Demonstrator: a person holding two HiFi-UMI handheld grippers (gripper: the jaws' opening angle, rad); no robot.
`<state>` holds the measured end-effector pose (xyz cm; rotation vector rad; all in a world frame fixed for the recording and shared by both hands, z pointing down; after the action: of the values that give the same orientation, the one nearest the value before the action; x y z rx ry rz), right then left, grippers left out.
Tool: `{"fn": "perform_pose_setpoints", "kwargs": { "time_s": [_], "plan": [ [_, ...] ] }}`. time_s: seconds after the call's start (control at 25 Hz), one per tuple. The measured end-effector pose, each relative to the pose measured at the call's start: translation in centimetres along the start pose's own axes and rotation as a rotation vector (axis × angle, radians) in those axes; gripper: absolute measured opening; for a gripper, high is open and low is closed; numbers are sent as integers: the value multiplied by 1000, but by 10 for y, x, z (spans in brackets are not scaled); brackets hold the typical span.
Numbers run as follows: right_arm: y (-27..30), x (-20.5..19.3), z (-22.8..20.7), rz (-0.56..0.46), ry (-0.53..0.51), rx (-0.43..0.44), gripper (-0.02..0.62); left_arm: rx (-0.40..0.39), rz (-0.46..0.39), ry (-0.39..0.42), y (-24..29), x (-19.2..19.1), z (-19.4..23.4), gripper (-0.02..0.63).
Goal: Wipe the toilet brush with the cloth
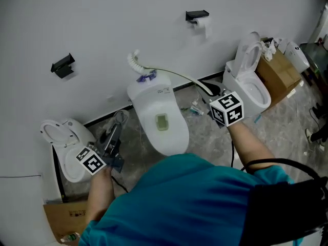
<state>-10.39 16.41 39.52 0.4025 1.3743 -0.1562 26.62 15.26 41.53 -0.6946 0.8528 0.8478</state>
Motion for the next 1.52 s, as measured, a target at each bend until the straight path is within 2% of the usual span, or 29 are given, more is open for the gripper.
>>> {"fn": "perform_pose_setpoints", "kwargs": {
  "time_s": [0.16,0.32,0.4,0.56,0.76,0.96,1.04,1.28,1.52],
  "plan": [
    [30,-1,0,36,-60,-2,63,-62,43,20,41,9,15,37],
    [52,-2,-13,45,-108,25,63,-122,123,123,99,14,4,37],
    [59,-2,-22,48,-143,45,63,-129,182,231,132,14,-7,37],
    [75,-4,-39,46,-205,121,63,-87,325,515,203,8,-27,37],
    [99,2,-53,35,-263,194,63,-67,488,758,288,7,-48,37],
    [108,-6,-44,41,-332,230,63,-95,693,1090,323,-12,-53,37],
    [111,-7,-43,40,-340,239,63,-127,746,1169,329,-17,-53,37],
    [113,-7,-35,32,-367,251,63,-256,833,1226,337,-38,-63,37],
    [116,-3,-29,26,-362,255,63,-297,923,1217,339,-60,-55,37]
  ]
}}
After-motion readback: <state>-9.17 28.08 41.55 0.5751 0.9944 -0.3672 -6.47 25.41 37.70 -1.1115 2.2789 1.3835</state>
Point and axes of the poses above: the fingertips, and each gripper's own axes: y forward along the fingers, z to its left, x out of its top, the point moved 4 cm from there along -y, backward along the fingers, and after that the axes turned 3 degrees about -z, right-handed, at the moved point
